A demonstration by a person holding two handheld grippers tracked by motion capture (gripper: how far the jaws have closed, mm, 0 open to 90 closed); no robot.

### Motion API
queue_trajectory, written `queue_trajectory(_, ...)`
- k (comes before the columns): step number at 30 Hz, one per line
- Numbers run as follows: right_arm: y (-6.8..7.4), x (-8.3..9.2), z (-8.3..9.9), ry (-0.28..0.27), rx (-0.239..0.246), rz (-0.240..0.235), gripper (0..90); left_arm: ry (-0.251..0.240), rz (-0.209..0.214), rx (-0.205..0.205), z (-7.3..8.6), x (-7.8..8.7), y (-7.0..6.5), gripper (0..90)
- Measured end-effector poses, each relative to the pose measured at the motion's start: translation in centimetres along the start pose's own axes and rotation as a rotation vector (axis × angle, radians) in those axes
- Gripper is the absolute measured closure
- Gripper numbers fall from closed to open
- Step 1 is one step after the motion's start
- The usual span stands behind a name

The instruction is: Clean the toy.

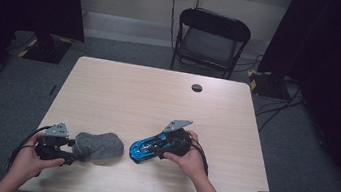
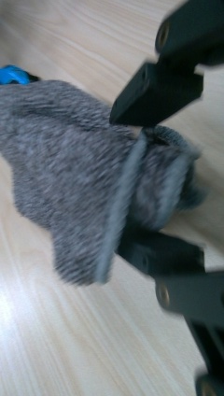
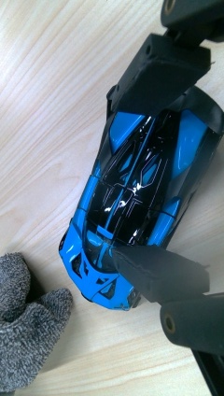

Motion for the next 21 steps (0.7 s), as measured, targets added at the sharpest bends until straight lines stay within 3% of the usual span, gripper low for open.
queue_trajectory(5,-0.1,0.1,0.1,0.005,-0.005,0.001,24.4,-0.011,-0.017,-0.001,-0.1,0.9,0.2,24.8)
queue_trajectory(7,0.0,0.2,0.1,0.007,0.001,-0.001,24.4,-0.033,-0.023,0.003,-0.3,1.5,0.4,24.3)
queue_trajectory(10,0.1,0.4,0.0,0.008,0.007,0.0,24.4,-0.085,-0.042,-0.041,-1.2,2.3,0.6,23.4)
queue_trajectory(12,0.0,0.4,-0.1,0.006,0.007,-0.001,24.4,-0.122,-0.013,-0.042,-2.1,2.4,0.2,22.8)
queue_trajectory(16,0.0,0.0,0.0,0.011,-0.004,-0.005,24.5,-0.111,0.022,-0.093,-4.0,0.3,-0.4,22.1)
queue_trajectory(21,0.3,-0.7,-0.1,0.015,0.0,-0.02,24.2,-0.041,0.084,-0.151,-4.8,-3.8,-1.4,20.3)
Point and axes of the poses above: each handheld gripper's, and its own axes: x roughly backward along the jaws, z roughly out of its underside, y roughly to its left, the point moved 4 cm from there along -x, roughly forward along the jaws, and after that the axes turned 5 degrees about -y, right-handed, at the moved point
